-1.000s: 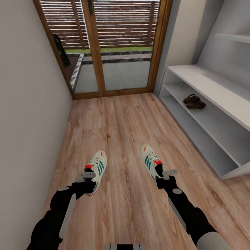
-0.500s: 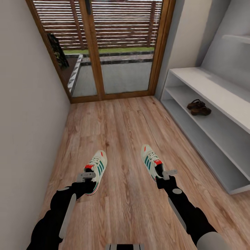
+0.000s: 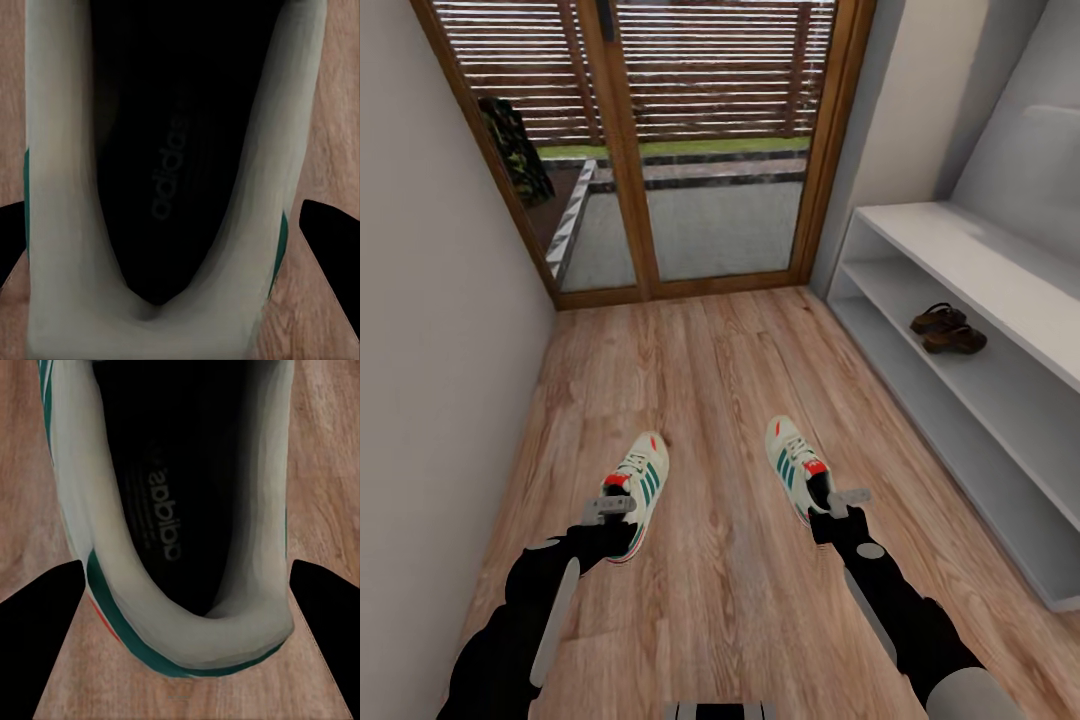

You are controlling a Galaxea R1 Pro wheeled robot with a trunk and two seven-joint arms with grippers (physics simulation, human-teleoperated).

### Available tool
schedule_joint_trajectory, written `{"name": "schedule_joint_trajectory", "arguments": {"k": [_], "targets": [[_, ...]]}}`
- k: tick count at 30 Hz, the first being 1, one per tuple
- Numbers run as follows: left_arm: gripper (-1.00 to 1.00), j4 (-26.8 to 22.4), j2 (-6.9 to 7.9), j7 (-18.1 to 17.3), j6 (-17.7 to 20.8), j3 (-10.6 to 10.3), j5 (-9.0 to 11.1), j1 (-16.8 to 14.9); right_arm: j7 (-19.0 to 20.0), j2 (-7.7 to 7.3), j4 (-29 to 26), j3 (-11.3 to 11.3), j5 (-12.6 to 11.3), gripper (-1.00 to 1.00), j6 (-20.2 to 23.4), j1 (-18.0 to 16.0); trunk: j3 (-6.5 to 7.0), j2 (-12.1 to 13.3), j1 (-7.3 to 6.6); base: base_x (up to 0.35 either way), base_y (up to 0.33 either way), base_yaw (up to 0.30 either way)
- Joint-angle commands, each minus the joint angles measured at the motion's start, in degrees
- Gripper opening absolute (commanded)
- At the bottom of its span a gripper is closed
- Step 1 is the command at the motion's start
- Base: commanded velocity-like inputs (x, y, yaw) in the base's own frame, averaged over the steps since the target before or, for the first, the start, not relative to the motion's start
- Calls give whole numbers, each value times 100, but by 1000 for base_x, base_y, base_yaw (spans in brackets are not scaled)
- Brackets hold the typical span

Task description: Pick up the two gym shoes and the two sandals from the corridor floor and place them onto the hallstand (shoe rack) in the corridor, making sure they are on the rack and not on the floor. Arrange them so the two gym shoes are next to each other and the two sandals are next to each other.

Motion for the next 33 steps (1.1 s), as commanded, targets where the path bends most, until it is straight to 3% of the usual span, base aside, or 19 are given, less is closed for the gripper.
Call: {"name": "schedule_joint_trajectory", "arguments": {"k": [1,8,20,33], "targets": [[-100,0,0,0,0,1,4,0,0,0,-1,0,3,-100,0,0,0,0,0,338,16,0],[-100,0,-4,0,0,-2,4,0,0,0,-4,0,2,-100,0,0,-3,0,0,338,84,17],[-100,4,-4,0,0,-2,4,0,0,1,-2,7,6,-100,0,0,-62,0,0,338,122,191],[-100,8,-4,0,0,-2,4,0,0,3,-1,9,9,-100,0,0,-69,0,0,338,24,20]]}}
